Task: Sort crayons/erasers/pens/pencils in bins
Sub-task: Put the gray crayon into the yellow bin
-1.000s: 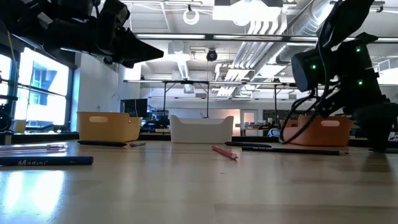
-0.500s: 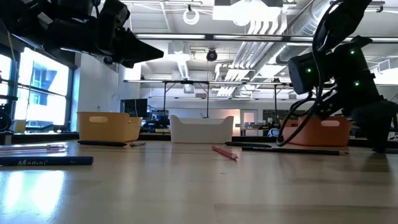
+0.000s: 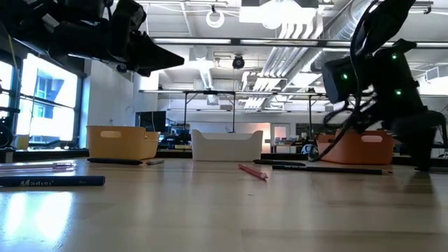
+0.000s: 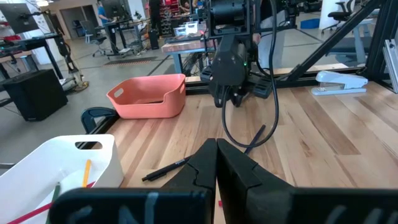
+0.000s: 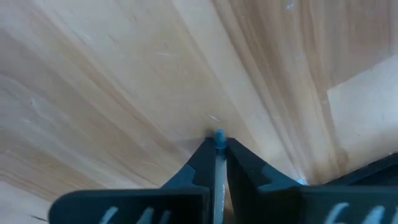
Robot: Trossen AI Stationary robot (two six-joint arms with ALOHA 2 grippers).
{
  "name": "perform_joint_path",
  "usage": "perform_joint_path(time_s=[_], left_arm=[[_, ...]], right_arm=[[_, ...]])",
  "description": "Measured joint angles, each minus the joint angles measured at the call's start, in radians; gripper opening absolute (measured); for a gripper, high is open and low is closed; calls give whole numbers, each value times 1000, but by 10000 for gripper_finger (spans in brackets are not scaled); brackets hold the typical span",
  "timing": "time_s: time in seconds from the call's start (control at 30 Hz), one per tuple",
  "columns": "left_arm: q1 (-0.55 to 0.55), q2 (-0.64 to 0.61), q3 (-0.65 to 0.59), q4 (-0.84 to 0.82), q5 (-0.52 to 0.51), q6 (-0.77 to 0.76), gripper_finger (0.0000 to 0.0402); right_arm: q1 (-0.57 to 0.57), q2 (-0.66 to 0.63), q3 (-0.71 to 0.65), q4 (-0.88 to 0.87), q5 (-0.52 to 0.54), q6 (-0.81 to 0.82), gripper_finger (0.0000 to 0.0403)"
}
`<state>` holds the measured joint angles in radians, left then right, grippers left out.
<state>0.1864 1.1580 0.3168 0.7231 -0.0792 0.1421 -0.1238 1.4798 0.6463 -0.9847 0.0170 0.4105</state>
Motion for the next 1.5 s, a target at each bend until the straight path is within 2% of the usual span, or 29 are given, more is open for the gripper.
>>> perform_joint_path(time_s=[0.2, 0.5, 0.6, 0.73, 0.9, 1.03, 1.3, 1.5], left_arm=[[0, 1, 0, -1, 0, -7, 0], [1, 1, 0, -3, 13, -77, 0], [-1, 26, 1, 15, 55, -130, 0], [-20, 113, 1, 88, 86, -165, 0], [-39, 271, 1, 286, 93, -217, 4], [-50, 362, 16, 407, 112, -225, 21], [-125, 448, 151, 406, 111, -161, 90], [-174, 494, 255, 288, 93, -133, 134]], right_arm=[[31, -51, 35, 84, -3, -19, 10], [128, -236, 40, 255, 26, 0, 10], [184, -299, 34, 385, 93, -4, 10], [245, -348, -42, 709, 198, -75, 9], [279, -340, -139, 1121, 245, -128, 9], [296, -323, -170, 1363, 246, -189, 9], [346, -258, -171, 1635, 245, -270, 9], [390, -177, -170, 1766, 245, -318, 9]])
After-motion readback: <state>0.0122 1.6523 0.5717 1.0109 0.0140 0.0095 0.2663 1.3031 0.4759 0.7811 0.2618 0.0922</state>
